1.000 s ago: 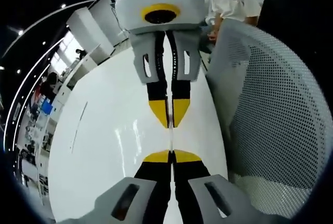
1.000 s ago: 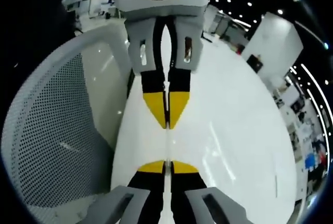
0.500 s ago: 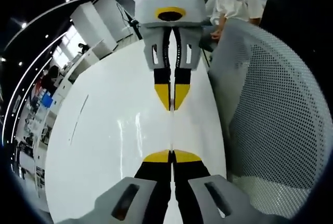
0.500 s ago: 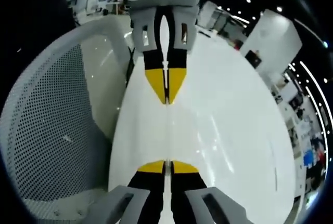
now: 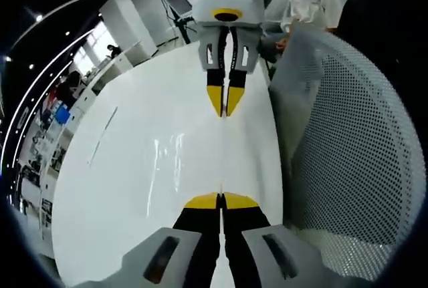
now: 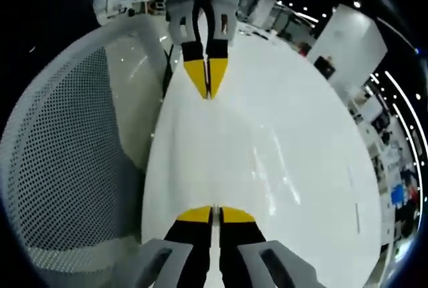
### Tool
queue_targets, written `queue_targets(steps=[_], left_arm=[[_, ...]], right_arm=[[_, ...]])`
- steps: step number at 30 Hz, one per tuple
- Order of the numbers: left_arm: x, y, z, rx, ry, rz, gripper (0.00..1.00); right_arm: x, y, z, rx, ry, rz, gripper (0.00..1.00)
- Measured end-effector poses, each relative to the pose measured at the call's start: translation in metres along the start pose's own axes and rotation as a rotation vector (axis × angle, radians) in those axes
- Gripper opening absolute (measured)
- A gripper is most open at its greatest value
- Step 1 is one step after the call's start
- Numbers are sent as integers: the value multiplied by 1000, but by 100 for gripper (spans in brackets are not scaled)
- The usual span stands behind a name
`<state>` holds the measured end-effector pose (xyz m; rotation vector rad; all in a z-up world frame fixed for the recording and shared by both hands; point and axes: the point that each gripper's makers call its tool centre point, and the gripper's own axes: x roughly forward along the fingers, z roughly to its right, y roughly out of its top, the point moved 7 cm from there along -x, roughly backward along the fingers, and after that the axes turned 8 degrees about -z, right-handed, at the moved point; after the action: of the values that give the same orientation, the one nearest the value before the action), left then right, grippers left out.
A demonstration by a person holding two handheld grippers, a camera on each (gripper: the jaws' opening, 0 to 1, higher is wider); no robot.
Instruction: Open the resealable bag by pulling the two sides of the seal apart until the entire bag opening is separated and visibly accessible.
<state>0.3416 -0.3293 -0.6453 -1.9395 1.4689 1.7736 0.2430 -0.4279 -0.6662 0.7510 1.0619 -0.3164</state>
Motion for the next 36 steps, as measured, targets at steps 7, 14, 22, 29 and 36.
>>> queue_targets(steps=[7,14,22,29,36], left_arm=[[-11,-24,8,-96,-1,-25,0],[-7,-20,10,-79,4,-29,0],[-4,-13,11,-33,34,-29,0],[-2,-11,9,11,56,-45,0],[-3,-12,10,32,59,-49,0]], right_arm=[[-5,-25,-6,16,4,-53,0],[-5,-28,-7,39,-9,-66,0],[-15,-14,-5,86,-59,-18,8],[-18,0,3,160,-67,40,8],[-12,3,6,214,-38,65,8]])
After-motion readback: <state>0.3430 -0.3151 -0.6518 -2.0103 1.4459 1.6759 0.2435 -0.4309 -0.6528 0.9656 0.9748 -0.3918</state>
